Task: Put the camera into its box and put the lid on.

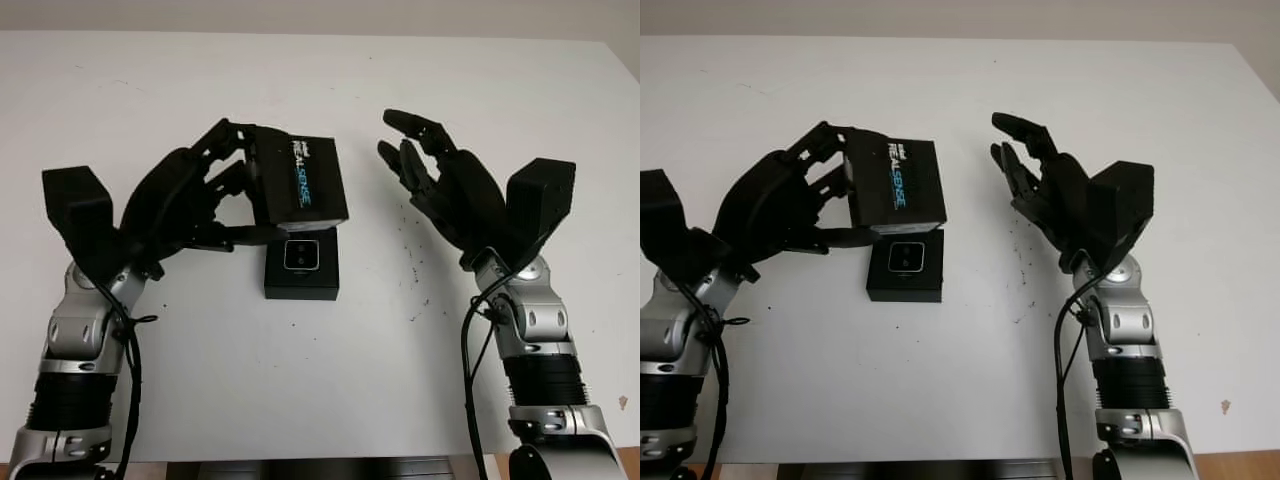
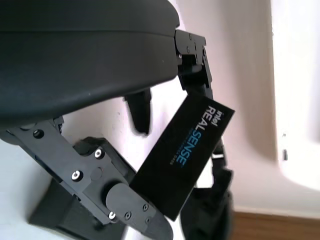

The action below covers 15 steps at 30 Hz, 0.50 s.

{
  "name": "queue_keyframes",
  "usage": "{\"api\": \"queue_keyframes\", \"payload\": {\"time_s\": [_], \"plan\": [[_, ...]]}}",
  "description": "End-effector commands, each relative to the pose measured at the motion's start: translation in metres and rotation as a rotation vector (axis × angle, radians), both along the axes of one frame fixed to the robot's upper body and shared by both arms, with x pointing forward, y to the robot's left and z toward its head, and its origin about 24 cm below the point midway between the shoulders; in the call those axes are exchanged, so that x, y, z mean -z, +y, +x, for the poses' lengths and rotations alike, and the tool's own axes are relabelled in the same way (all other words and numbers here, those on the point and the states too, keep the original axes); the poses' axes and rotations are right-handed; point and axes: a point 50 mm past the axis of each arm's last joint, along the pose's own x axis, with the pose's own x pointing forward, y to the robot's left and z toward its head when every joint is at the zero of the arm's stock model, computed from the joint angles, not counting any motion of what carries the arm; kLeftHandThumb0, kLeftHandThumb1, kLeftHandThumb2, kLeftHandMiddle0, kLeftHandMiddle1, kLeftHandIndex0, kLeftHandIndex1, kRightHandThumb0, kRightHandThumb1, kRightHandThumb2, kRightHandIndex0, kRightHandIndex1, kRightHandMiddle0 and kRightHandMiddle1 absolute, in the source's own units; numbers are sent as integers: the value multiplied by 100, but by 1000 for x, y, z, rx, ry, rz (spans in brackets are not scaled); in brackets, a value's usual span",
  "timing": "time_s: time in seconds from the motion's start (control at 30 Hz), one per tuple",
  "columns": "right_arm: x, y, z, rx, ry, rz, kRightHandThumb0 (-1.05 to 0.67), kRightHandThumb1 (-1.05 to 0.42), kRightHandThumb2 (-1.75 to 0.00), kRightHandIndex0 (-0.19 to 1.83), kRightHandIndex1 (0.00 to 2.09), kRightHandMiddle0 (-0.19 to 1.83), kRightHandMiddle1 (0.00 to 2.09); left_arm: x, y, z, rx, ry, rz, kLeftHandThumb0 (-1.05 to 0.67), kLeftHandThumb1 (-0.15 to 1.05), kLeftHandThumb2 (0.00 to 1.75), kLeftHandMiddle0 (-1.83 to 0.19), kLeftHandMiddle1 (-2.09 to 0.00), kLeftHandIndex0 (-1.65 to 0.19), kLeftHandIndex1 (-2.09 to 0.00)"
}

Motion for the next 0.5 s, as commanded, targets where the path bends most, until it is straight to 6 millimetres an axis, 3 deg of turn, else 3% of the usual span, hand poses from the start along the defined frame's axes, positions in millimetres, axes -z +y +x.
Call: {"api": "queue_keyframes", "payload": {"time_s": [0.0, 0.1, 0.47], "plan": [[1, 0, -1, 1, -11, -6, -53, -105, -60, 20, 6, -18, 86, 4, 2, -2, -16, -17, 56, -37, 105, 43, -3, -44, -27, -181], [0, 0, -1, 1, -9, -4, -53, -105, -60, 20, 6, -19, 87, 6, 2, -2, -23, -37, 98, -36, 105, 42, -9, -20, -29, -180], [0, -1, 0, -4, -12, -4, -53, -105, -61, 20, 6, -19, 87, 12, 3, -4, -5, -12, 184, -37, 105, 41, -8, -8, -34, -178]]}}
